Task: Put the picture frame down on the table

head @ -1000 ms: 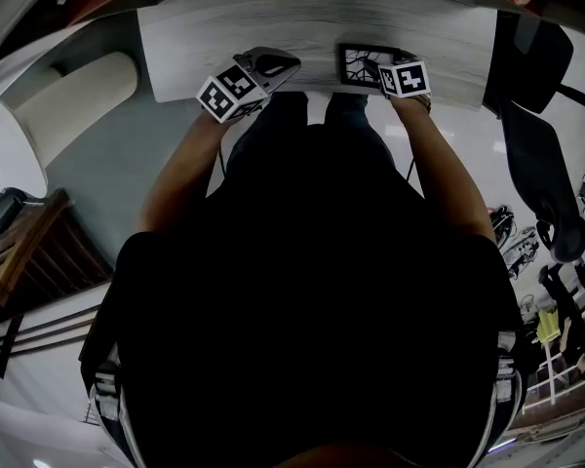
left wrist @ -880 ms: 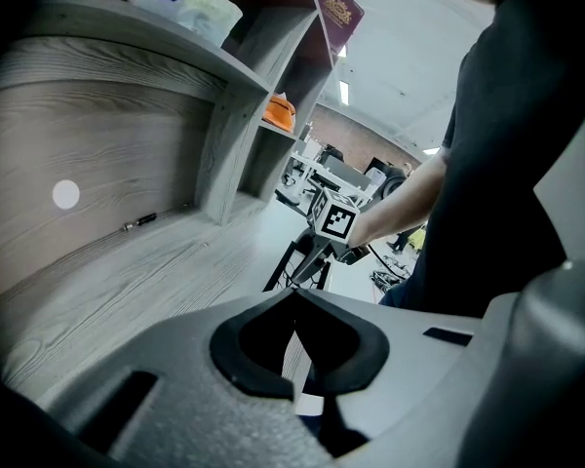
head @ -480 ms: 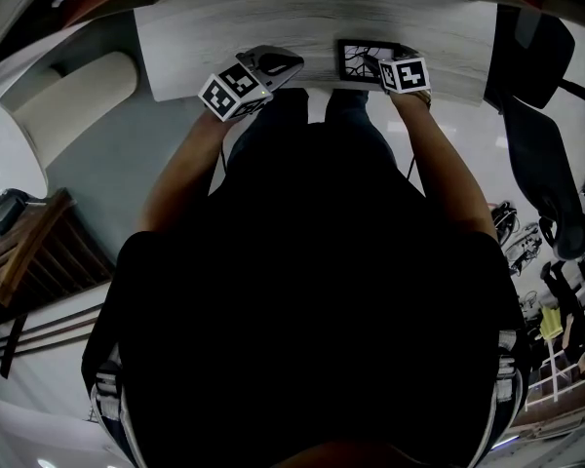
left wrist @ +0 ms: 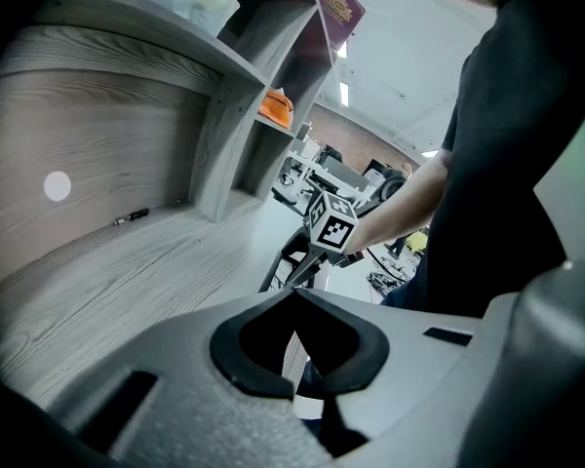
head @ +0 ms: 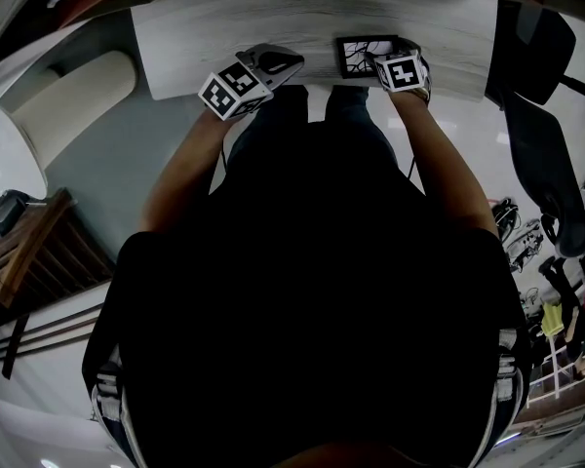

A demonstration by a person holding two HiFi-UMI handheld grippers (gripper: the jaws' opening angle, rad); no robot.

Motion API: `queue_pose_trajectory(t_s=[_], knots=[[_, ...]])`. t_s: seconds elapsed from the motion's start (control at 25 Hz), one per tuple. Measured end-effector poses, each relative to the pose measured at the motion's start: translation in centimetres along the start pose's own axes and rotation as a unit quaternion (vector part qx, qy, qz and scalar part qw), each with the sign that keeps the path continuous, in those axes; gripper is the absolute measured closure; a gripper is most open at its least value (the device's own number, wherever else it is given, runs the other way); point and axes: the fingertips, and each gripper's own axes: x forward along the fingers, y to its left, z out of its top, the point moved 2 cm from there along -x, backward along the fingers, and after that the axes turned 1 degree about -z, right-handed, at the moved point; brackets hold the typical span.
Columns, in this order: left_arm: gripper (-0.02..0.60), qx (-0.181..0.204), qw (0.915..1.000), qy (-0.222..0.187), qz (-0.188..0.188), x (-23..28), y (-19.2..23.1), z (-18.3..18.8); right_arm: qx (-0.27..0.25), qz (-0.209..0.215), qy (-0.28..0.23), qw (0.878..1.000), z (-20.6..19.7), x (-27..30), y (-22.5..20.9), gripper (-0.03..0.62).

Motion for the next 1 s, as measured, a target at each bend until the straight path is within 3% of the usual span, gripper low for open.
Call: queue_pose_trajectory(t_s=[0.12,1.0], knots=[[0.563,-0.003,1.0,-0.004,0.003,0.05,-0.01,0.03,-0.021,-0.01,0.001,1.0,-0.1,-0.01,0.1,0.207],[0.563,-0.008,1.0,-0.004,0.0,0.23,-0.11,-0.43,-0.011,-0.002,-0.021,1.0,-0.07,-0.17,0.11,0.207]])
